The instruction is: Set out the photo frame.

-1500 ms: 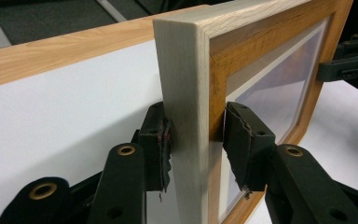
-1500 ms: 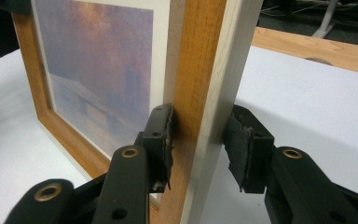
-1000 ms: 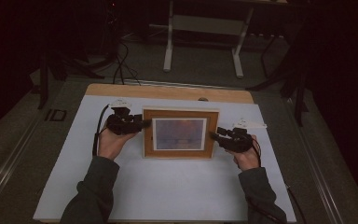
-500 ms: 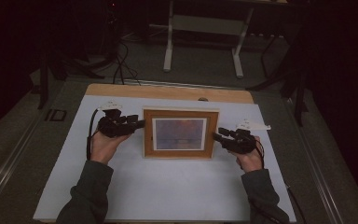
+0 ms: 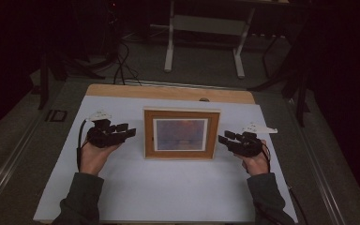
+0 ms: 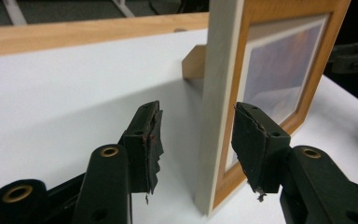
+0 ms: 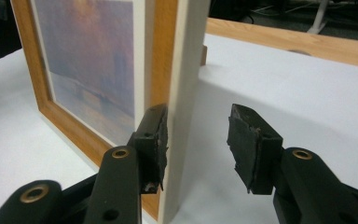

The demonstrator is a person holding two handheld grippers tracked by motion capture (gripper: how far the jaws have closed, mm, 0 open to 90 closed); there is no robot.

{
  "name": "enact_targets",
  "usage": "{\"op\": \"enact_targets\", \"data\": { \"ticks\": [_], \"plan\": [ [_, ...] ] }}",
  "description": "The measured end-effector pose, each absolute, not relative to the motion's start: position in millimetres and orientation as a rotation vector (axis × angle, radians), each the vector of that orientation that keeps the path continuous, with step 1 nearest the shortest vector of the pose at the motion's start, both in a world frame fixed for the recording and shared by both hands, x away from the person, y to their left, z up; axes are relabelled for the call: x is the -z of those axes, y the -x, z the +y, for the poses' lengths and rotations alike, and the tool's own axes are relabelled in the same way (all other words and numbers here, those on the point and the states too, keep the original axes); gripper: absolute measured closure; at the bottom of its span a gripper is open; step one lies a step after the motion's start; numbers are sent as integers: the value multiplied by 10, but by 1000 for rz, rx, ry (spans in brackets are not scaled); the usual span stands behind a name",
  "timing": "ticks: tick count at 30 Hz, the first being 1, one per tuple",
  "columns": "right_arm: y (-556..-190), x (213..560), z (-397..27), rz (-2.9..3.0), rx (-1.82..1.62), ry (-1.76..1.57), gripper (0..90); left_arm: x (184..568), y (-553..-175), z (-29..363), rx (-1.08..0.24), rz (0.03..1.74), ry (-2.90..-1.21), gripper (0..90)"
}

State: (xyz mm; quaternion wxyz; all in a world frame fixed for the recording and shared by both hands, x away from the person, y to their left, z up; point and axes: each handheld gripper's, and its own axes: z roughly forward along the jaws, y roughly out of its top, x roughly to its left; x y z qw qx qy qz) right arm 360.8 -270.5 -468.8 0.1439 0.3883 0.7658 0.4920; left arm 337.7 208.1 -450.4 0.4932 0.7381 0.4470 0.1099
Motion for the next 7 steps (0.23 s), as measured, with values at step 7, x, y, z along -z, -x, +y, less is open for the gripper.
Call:
{"op": "enact_targets", "data": {
  "ticks": [7],
  "plan": [
    [-3554,4799,-2845,2206,-1391,-1167,566,4790,-3145,2198,-363,1161,-1838,517]
  ]
}}
